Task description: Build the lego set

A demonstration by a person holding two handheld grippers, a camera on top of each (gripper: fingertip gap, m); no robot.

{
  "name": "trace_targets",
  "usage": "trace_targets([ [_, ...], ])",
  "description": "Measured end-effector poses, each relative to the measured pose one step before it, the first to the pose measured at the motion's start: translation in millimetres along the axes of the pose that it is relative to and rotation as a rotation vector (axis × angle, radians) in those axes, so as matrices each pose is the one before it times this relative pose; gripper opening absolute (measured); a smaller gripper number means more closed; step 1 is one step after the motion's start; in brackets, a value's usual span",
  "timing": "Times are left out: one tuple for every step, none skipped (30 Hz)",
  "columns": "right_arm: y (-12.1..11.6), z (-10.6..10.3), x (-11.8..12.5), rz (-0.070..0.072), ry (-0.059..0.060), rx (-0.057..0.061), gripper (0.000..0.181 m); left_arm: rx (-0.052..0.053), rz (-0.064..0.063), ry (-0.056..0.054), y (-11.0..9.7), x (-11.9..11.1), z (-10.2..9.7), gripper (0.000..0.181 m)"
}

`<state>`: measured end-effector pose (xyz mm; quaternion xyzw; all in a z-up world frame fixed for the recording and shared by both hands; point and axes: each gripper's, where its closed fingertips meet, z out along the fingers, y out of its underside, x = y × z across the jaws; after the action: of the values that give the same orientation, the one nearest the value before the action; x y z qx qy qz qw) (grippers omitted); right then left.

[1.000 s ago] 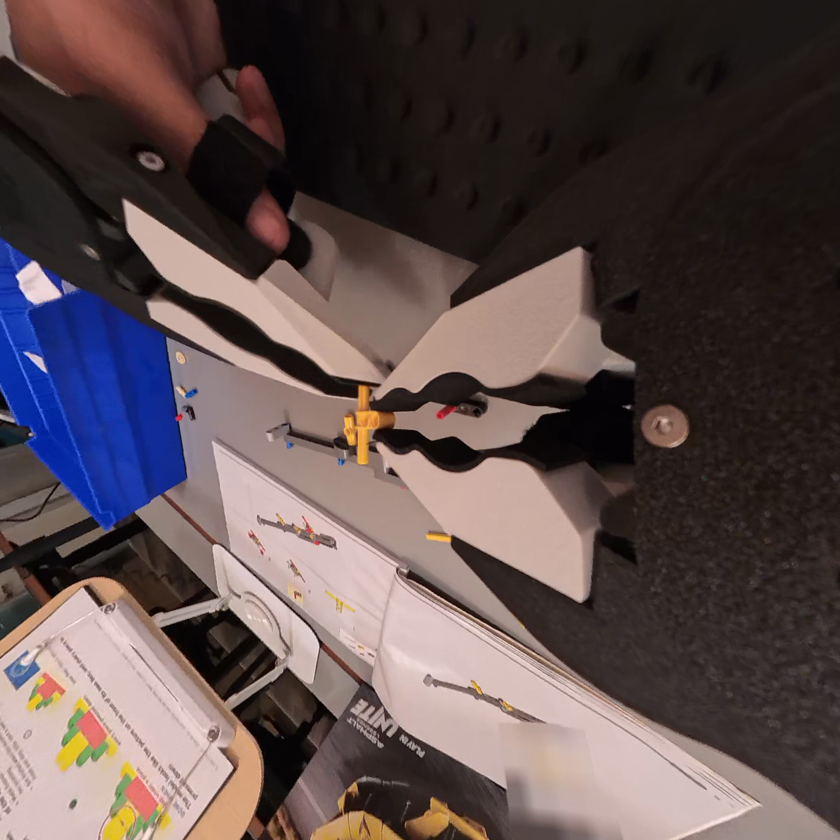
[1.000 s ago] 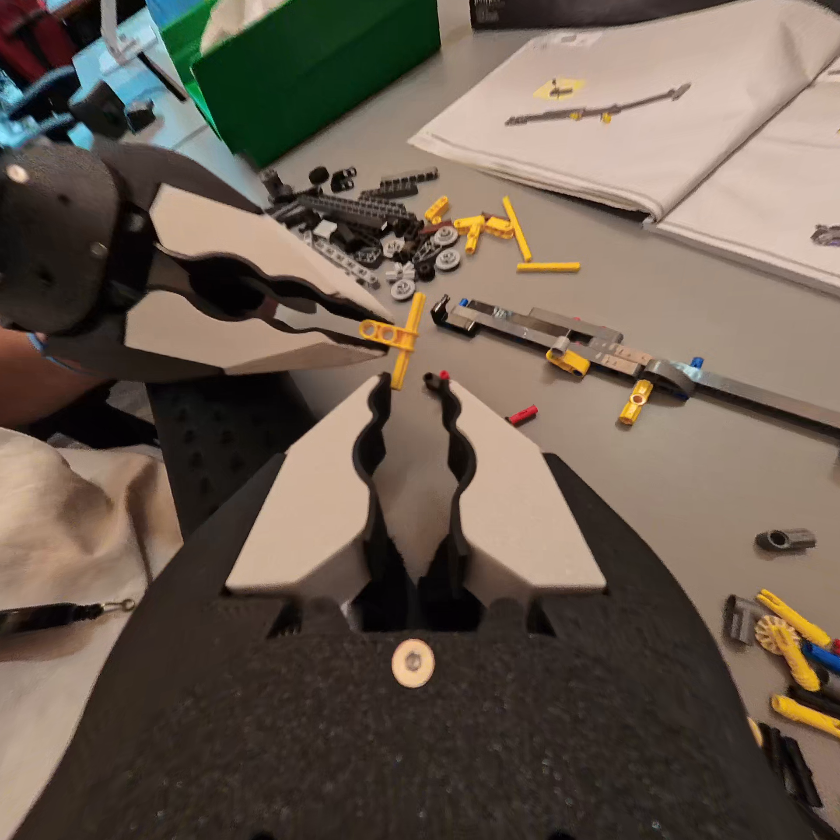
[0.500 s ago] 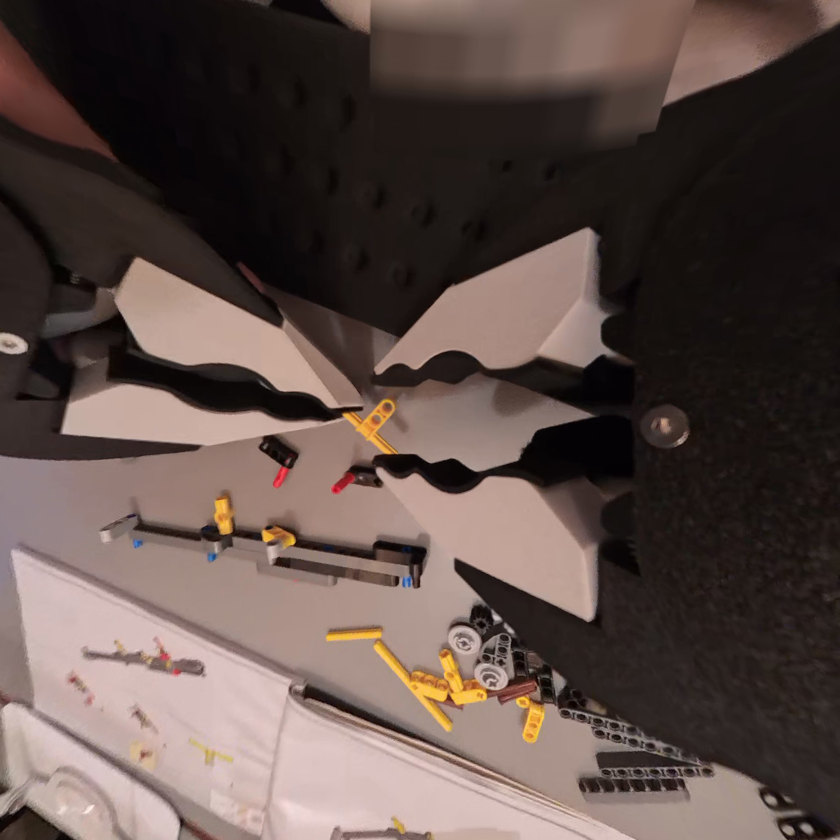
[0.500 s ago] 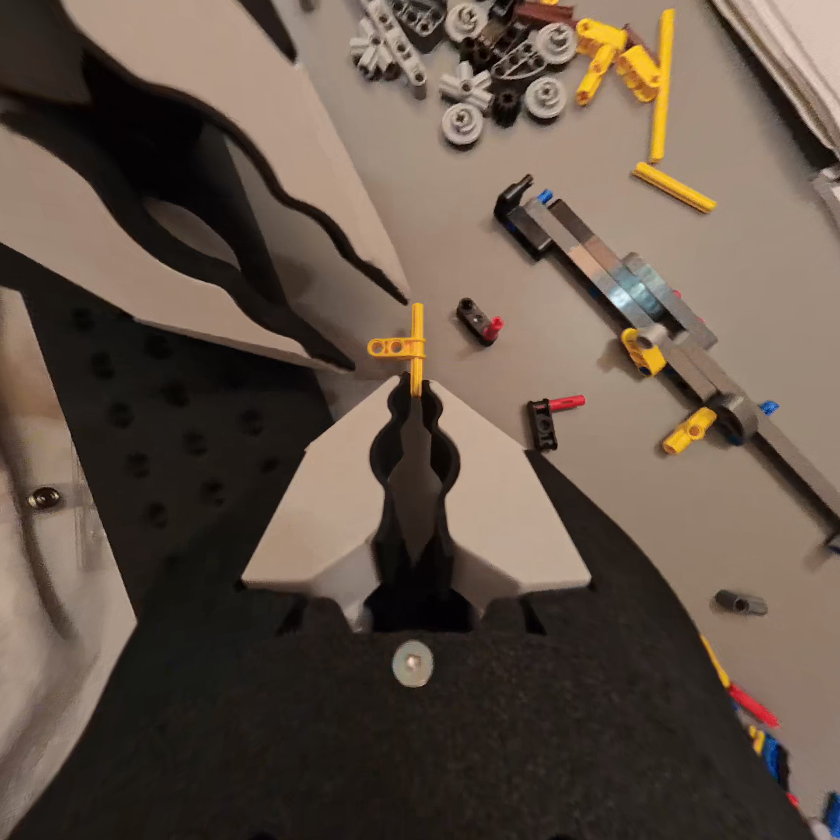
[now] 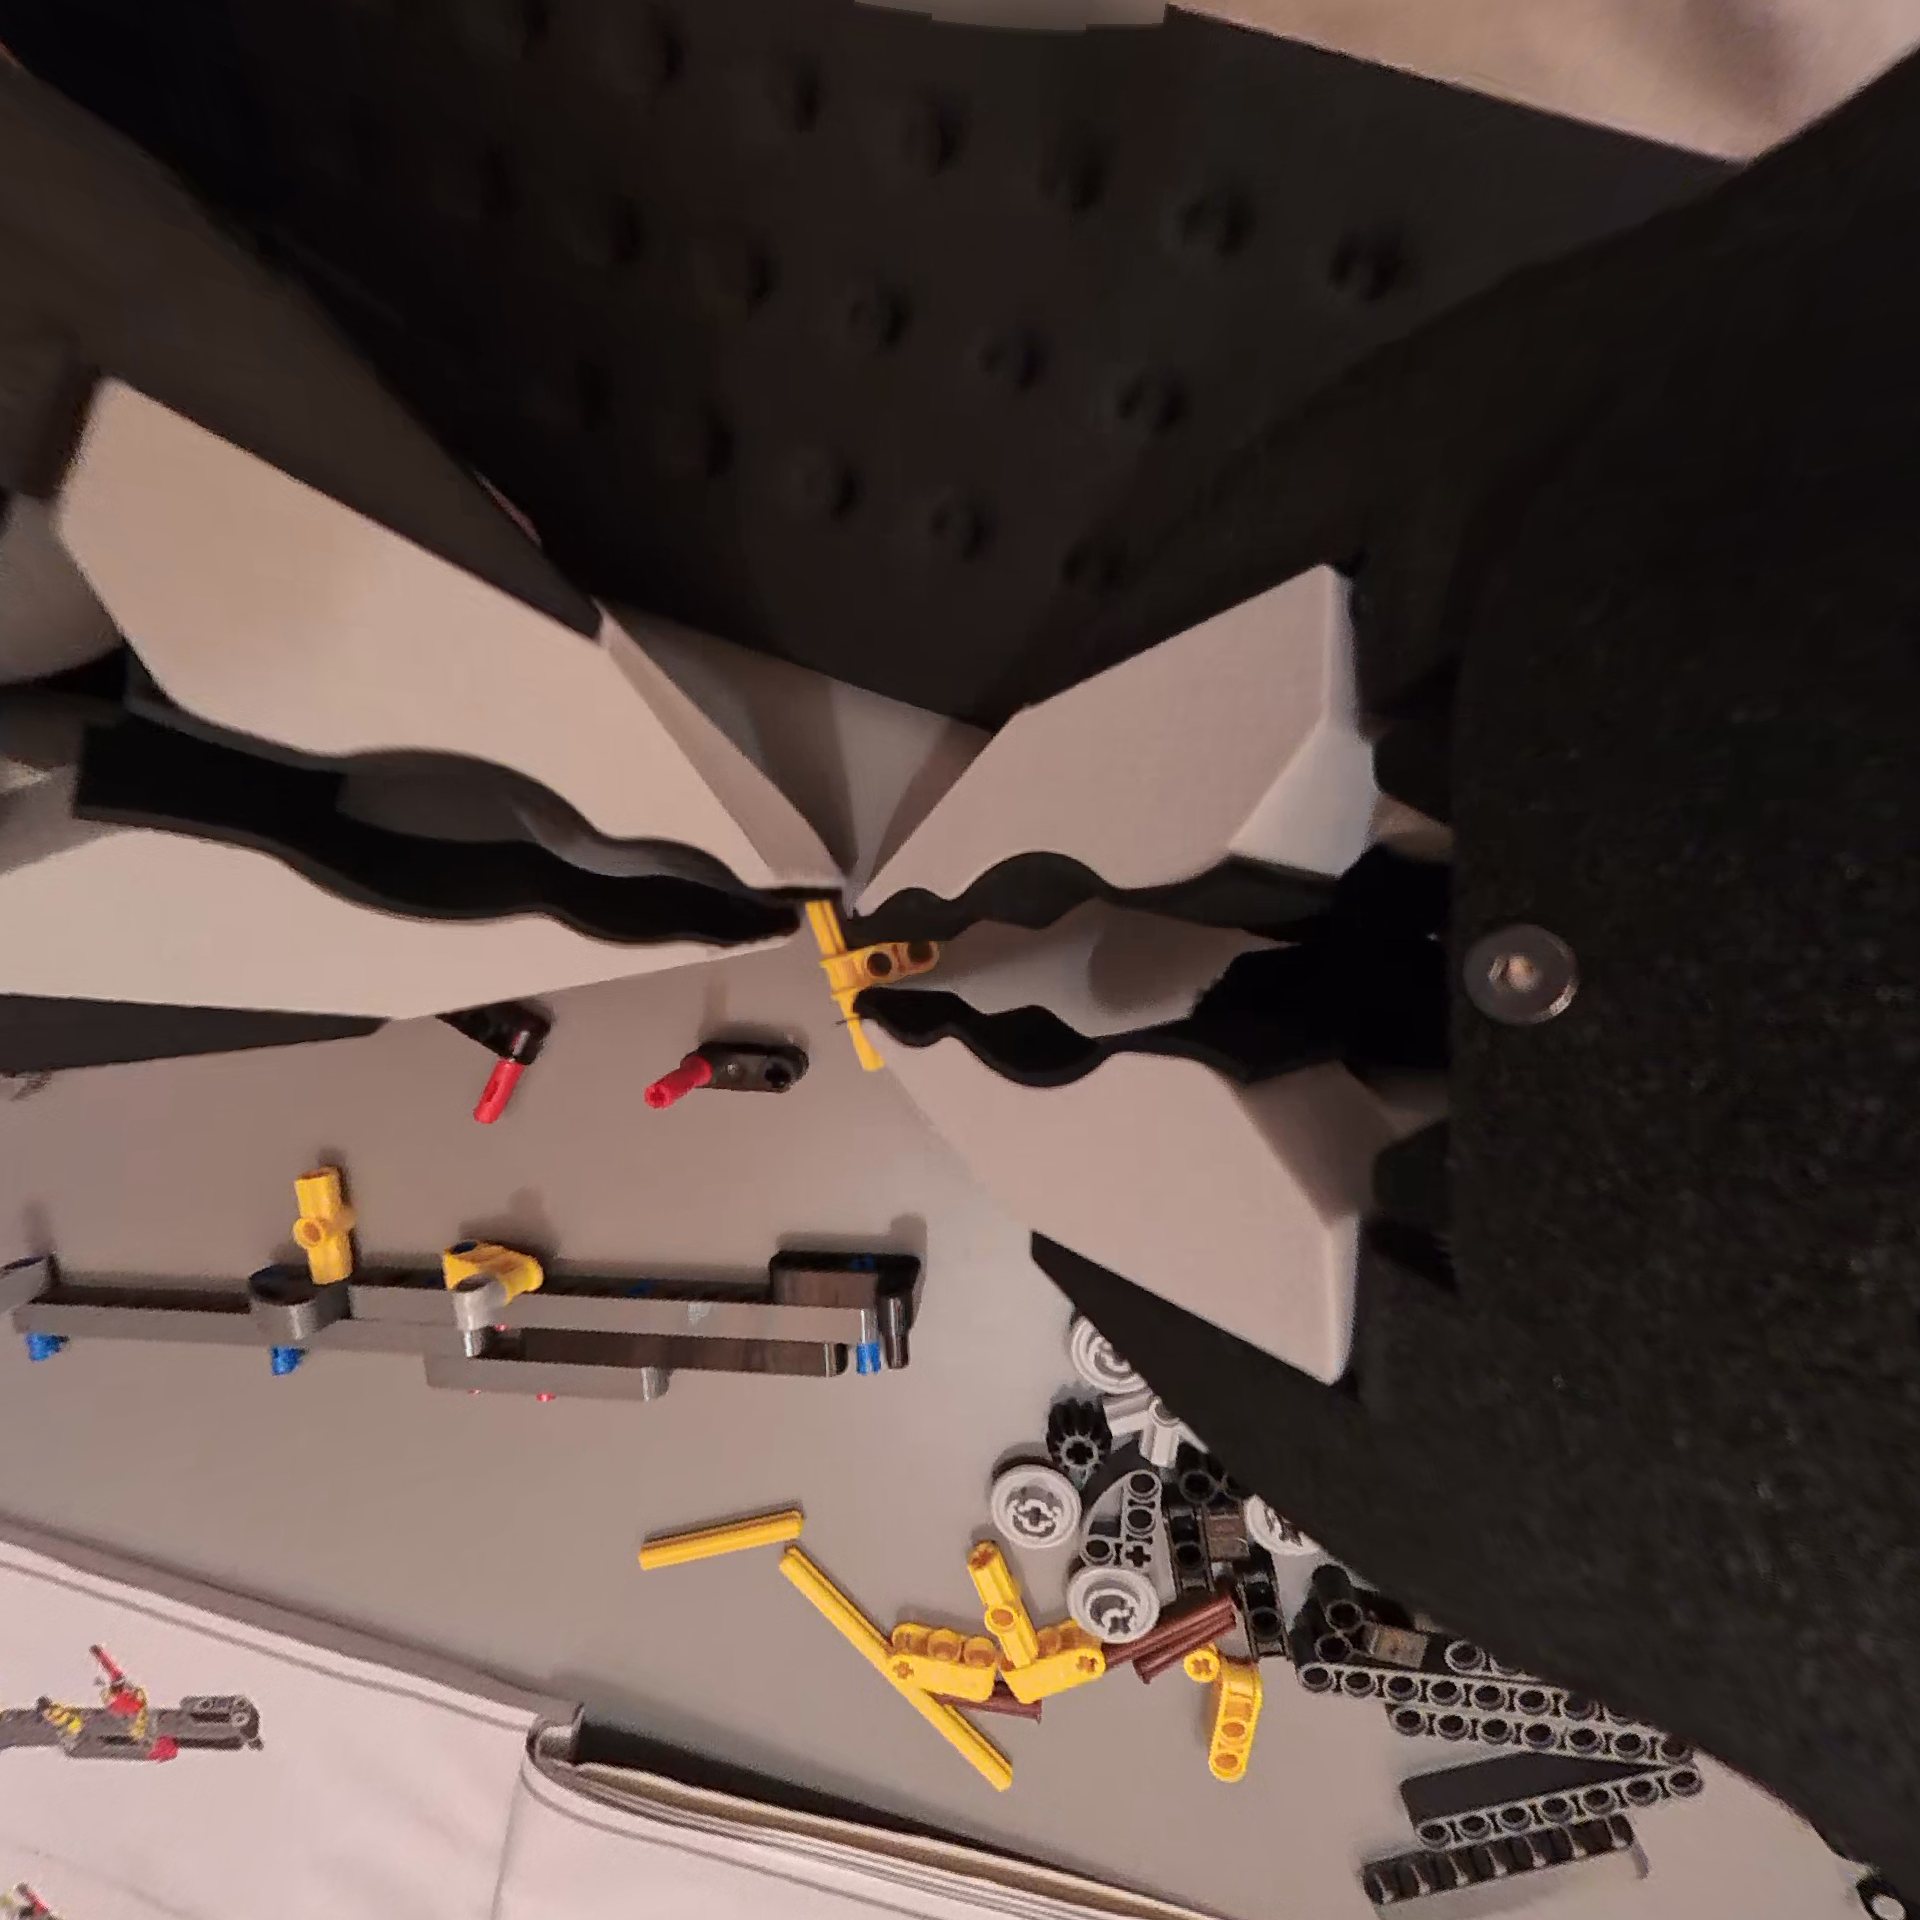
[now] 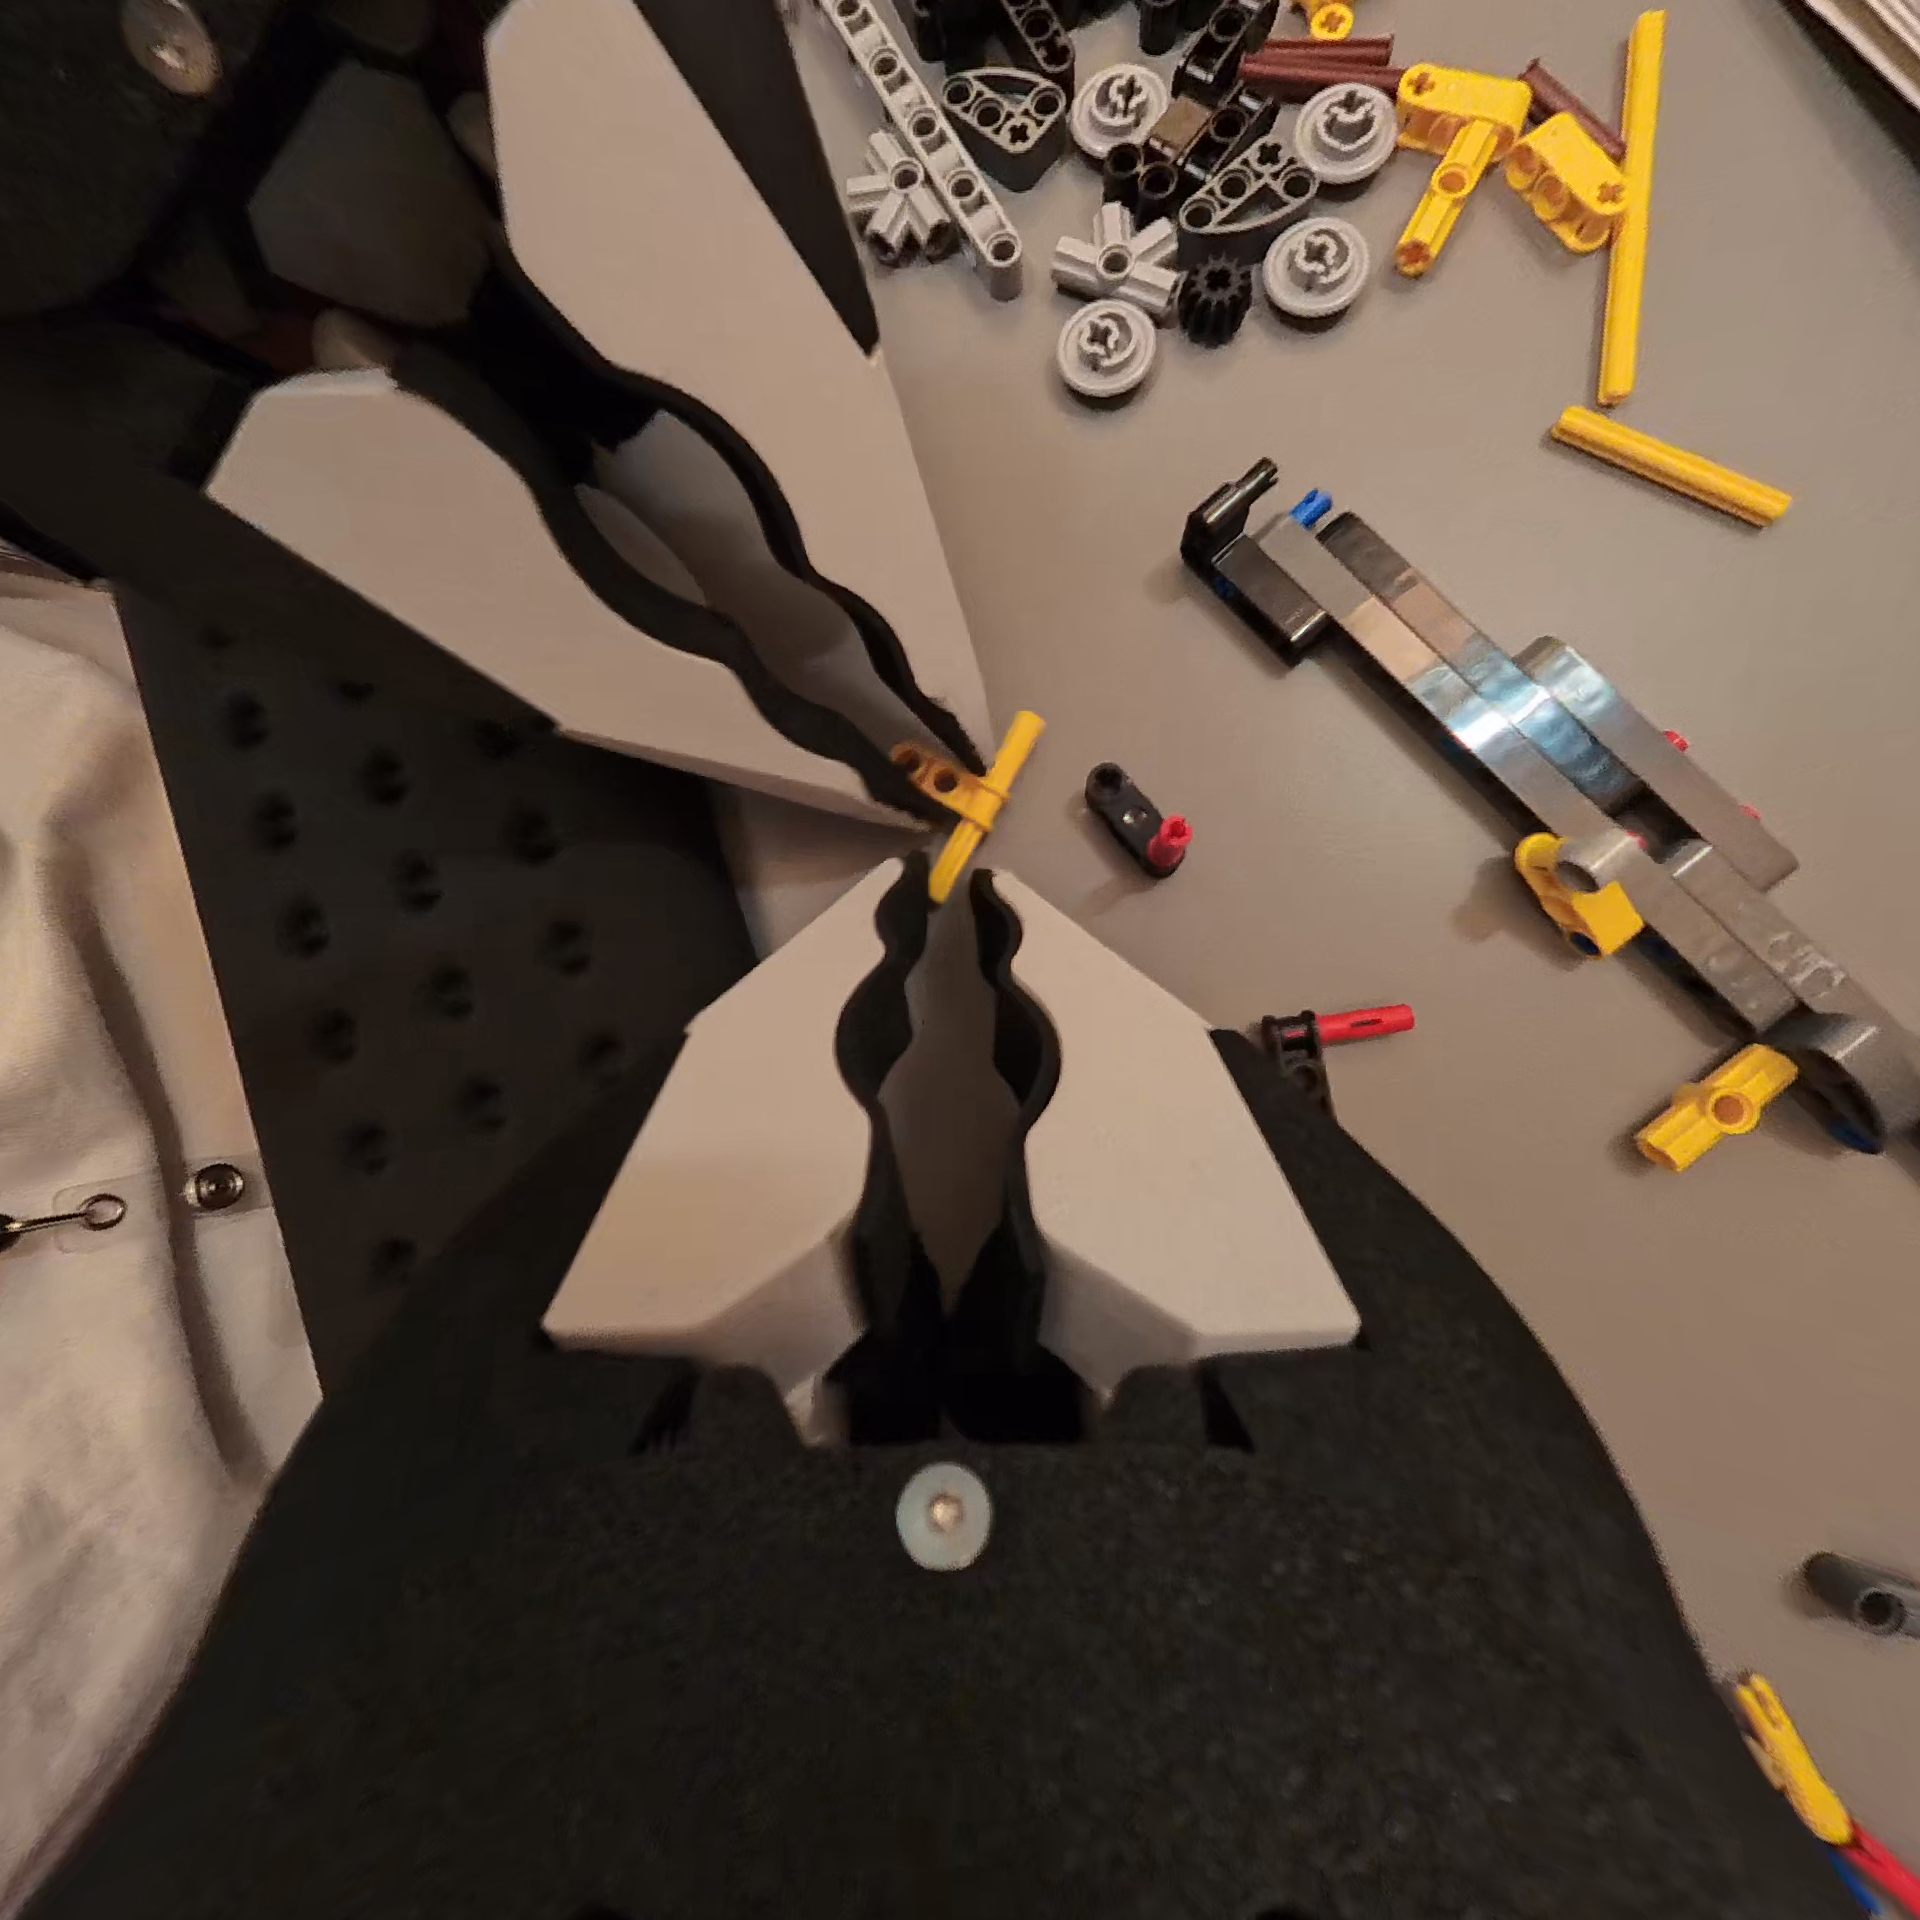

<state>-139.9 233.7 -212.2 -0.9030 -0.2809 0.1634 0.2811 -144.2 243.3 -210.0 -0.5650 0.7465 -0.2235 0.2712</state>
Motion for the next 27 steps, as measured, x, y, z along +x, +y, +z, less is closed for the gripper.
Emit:
trace_targets([
  [0.58,-1.22,-0.50,0.0047,-0.0043,0.0085,0.013,-0.0079,0.0006,-0.0019,1.21,-0.32,1.08,0.007],
  [0.68,-2.64,0.63,0.0091,-0.0002,0.0088,0.016,-0.0030,0.0012,0.0005,0.51,0.20,0.59,0.007],
  [-0.06,-4.74,0.42,0.0122,-0.0056,0.0218,0.017,-0.0023,0.0005,0.0011,0.15,0.17,0.11,0.007],
  [-0.72,-6.66,1.00,0.0140,-0.0076,0.0338,0.017,-0.0026,-0.0024,-0.0012,0.06,-0.29,0.00,0.007],
  [-0.46,-7.53,3.73,0.0172,0.0031,0.0337,0.017,-0.0021,-0.0050,-0.0054,0.18,-0.87,0.17,0.007],
  [0.92,-7.91,7.14,0.0180,0.0184,0.0266,0.016,-0.0022,-0.0064,-0.0068,0.19,-1.25,0.09,0.007],
  [2.15,-7.39,9.42,0.0136,0.0309,0.0189,0.016,-0.0012,-0.0039,-0.0019,0.09,-0.31,0.04,0.007],
  [2.02,-5.98,10.51,0.0037,0.0399,0.0161,0.016,-0.0007,-0.0010,-0.0002,0.10,0.04,-0.05,0.007],
  [2.02,-4.14,10.70,-0.0098,0.0455,0.0129,0.016,-0.0013,-0.0025,-0.0002,0.03,0.11,0.04,0.007],
  [3.18,-1.86,10.18,-0.0208,0.0462,0.0013,0.017,-0.0038,-0.0049,0.0024,0.45,0.55,0.22,0.009],
  [3.98,0.28,6.58,-0.0233,0.0292,-0.0101,0.017,-0.0023,-0.0060,0.0004,0.17,0.13,0.03,0.010],
  [3.47,1.68,3.43,-0.0206,0.0112,-0.0141,0.019,-0.0009,-0.0057,0.0012,-0.14,0.20,-0.17,0.013],
  [1.59,2.38,1.53,-0.0159,0.0016,-0.0087,0.021,0.0002,-0.0064,0.0035,-0.20,0.59,-0.44,0.017],
  [0.23,2.38,0.39,-0.0116,-0.0050,-0.0034,0.022,0.0027,-0.0096,-0.0015,-0.27,-0.32,-0.68,0.020],
  [-0.65,2.38,-1.31,-0.0142,-0.0126,-0.0015,0.023,0.0078,-0.0136,-0.0059,-0.95,-1.16,-1.18,0.024],
  [-0.92,2.55,-1.25,-0.0170,-0.0094,-0.0003,0.023,0.0114,-0.0158,0.0025,-1.41,-0.13,-2.00,0.026],
  [0.82,3.08,-1.06,-0.0187,-0.0057,-0.0114,0.023,0.0145,-0.0180,0.0053,-2.12,-0.02,-2.88,0.028],
  [3.01,3.00,0.75,-0.0151,0.0077,-0.0259,0.022,0.0185,-0.0220,0.0010,-3.04,-1.07,-3.36,0.027],
  [-1.46,0.80,0.64,-0.0114,0.0091,0.0047,0.019,0.0229,-0.0304,0.0026,-4.32,-1.23,-3.18,0.026],
  [-1.09,0.28,0.40,-0.0085,0.0087,0.0053,0.009,0.0285,-0.0411,0.0119,-5.53,-0.48,-2.71,0.026],
  [-0.69,0.25,-0.26,-0.0113,0.0074,0.0027,0.008,0.0326,-0.0517,0.0206,-6.55,0.23,-1.70,0.024],
  [-3.92,-1.69,1.08,-0.0193,0.0238,0.0183,0.008,0.0339,-0.0573,0.0245,-6.94,0.15,-0.44,0.025],
  [-10.93,-5.37,2.52,-0.0273,0.0468,0.0595,0.007,0.0369,-0.0577,0.0260,-7.21,0.00,0.19,0.025],
  [-16.51,-8.15,3.07,-0.0322,0.0632,0.0865,0.007,0.0389,-0.0571,0.0278,-7.27,-0.20,0.25,0.026],
  [-18.00,-8.63,1.66,-0.0358,0.0616,0.0859,0.007,0.0442,-0.0562,0.0353,-8.44,0.70,-0.24,0.029],
  [-17.04,-7.79,-4.70,-0.0538,0.0260,0.0738,0.007,0.0505,-0.0565,0.0447,-9.49,2.18,-0.85,0.029],
  [-14.80,-6.51,-2.90,-0.0576,0.0404,0.0583,0.007,0.0462,-0.0532,0.0517,-9.17,3.67,-1.30,0.029],
])
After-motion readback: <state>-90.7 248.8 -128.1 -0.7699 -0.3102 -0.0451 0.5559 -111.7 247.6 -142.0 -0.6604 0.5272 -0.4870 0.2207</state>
